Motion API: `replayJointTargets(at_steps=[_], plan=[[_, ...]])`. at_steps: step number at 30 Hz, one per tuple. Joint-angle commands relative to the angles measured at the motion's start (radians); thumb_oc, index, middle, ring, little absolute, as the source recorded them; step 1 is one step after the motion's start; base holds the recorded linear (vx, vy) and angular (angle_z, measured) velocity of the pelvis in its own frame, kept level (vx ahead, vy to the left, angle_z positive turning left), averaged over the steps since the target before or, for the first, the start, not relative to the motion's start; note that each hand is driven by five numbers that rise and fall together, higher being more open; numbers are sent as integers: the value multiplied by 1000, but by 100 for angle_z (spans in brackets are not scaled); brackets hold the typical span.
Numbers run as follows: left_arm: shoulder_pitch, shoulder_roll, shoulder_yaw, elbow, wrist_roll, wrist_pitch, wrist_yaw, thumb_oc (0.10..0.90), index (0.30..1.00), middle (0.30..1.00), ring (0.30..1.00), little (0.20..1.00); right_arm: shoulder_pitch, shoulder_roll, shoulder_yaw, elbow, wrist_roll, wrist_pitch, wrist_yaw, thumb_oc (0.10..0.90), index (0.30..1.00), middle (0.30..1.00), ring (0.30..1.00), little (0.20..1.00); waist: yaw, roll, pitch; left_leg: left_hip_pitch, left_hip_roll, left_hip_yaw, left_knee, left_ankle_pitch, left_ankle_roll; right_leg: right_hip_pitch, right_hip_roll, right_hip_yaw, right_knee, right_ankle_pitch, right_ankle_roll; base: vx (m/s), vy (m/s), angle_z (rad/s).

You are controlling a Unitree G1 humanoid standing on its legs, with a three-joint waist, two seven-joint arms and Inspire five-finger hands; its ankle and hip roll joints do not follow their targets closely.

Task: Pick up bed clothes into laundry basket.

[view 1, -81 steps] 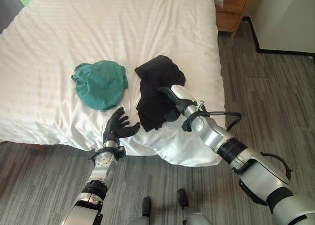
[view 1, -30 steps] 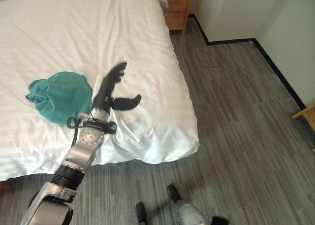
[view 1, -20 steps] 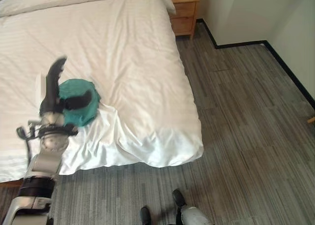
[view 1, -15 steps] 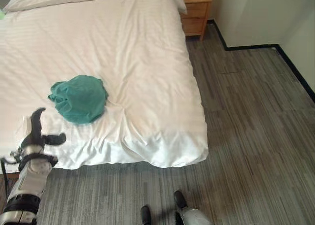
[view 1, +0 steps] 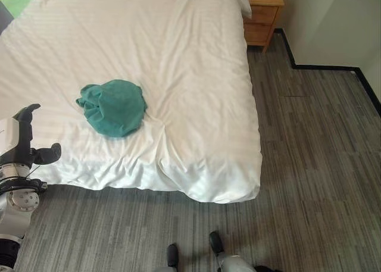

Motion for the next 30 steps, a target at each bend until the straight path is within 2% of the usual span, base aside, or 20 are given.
replayJointTargets(at_steps=[1,9,14,22,30], plan=[[-82,55,84,-22,-32,-46,53,800,900,900,900,900,48,-32,29,42,-15,9,-14,400,300,300,300,300,-13,-29,-55,-8,-8,73,7,-39,-32,42,-29,11,17,-134,64,0,0,0],[-135,79,53,-84,42,-17,62,800,900,900,900,900,49,-26,44,27,-33,9,-8,400,300,300,300,300,-23,-38,-54,-8,-2,77,7,-43,-35,42,-25,16,15,-133,63,0,0,0],[-319,125,-91,-77,116,17,55,800,900,900,900,900,50,-31,68,25,-48,9,-8,400,300,300,300,300,-40,-45,-53,-20,3,82,7,-43,-38,28,-23,16,15,-128,68,-3,-2,1],[-585,130,-351,95,194,68,27,800,900,900,900,900,35,-38,101,41,-50,9,-15,400,300,300,300,300,-63,-50,-50,-29,6,94,7,-41,-39,11,-20,19,15,-120,75,-4,4,-4],[-687,98,-454,177,216,92,3,800,900,900,900,900,24,-31,115,67,-48,16,-17,400,300,300,300,300,-68,-53,-41,-46,4,101,7,-39,-37,-10,-21,19,17,-111,81,-7,5,-5]])
